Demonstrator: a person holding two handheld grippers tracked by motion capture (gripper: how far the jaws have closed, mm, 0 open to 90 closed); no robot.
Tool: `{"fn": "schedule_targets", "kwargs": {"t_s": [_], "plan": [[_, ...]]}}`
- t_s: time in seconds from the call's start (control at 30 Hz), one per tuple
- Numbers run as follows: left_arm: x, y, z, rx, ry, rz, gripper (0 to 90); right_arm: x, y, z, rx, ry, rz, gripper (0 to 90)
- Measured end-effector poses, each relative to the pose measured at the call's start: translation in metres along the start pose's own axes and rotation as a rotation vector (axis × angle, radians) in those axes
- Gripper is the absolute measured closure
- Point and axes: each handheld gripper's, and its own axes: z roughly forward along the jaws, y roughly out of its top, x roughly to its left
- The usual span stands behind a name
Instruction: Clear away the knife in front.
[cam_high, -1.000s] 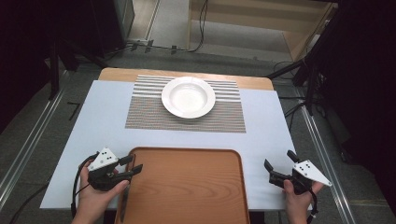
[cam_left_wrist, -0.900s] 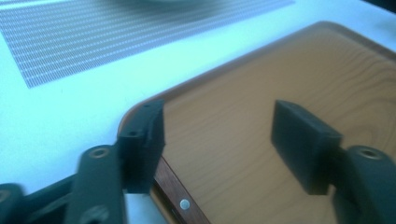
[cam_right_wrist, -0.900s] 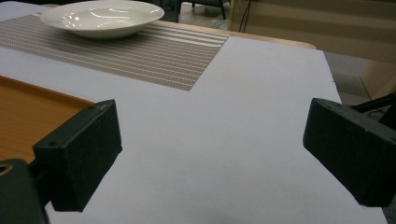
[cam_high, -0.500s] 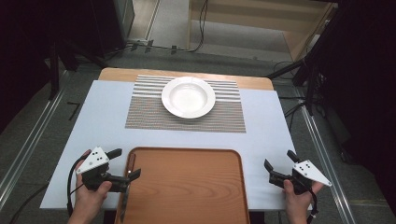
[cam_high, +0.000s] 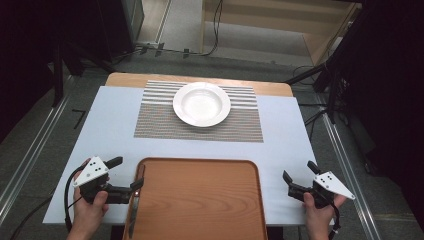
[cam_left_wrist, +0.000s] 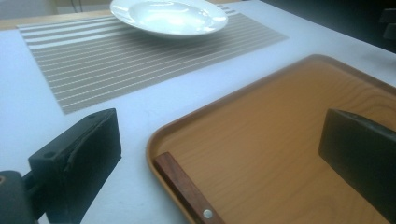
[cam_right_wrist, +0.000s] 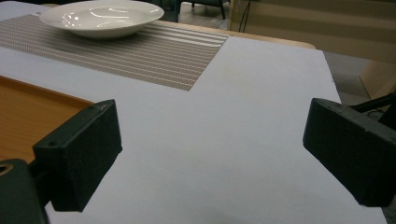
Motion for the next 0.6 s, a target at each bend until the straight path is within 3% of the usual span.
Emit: {"fn": "schedule_targets", "kwargs": {"t_s": [0.6], "plan": [[0.024,-0.004,-0.016,-0.030,0.083,-0.014,0.0,0.000,0.000,0.000,-0.001,0.001,-0.001,3.0]]}}
